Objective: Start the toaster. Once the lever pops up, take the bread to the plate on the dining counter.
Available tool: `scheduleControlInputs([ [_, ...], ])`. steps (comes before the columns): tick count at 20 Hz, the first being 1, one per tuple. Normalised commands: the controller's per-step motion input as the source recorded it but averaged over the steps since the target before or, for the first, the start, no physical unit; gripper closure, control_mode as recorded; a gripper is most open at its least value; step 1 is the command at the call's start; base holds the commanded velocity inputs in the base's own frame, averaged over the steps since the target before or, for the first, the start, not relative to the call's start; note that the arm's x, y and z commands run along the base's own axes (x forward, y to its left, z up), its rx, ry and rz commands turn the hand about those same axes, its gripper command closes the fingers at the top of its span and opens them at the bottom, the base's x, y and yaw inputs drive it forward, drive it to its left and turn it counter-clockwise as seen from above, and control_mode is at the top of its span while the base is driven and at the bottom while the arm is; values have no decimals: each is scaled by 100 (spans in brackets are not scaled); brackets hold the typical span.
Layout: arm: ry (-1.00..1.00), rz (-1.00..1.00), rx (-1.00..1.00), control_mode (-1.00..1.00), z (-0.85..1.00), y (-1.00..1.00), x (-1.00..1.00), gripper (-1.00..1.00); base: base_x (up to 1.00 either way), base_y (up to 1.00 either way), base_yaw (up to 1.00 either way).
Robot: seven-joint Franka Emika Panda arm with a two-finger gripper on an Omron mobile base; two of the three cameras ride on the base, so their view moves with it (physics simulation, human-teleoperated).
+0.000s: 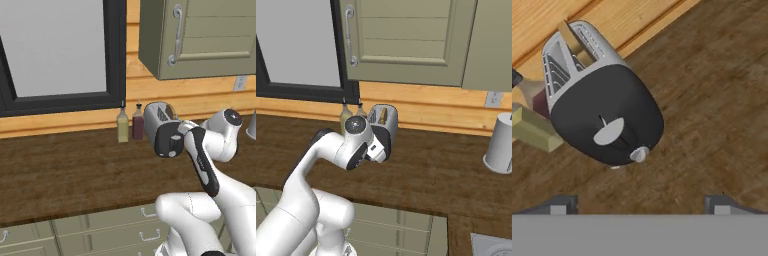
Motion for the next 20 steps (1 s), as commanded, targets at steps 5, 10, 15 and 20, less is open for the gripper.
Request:
scheduleControlInputs([
  [5, 0, -4, 6, -100, -2, -9, 31, -100, 0, 0, 0],
  [10, 0, 0, 7, -100, -5, -15, 19, -100, 0, 0, 0],
  [15, 0, 0, 2, -100, -10, -1, 29, -100, 0, 0, 0],
  [20, 2, 0, 0, -100, -9, 0, 32, -100, 0, 0, 0],
])
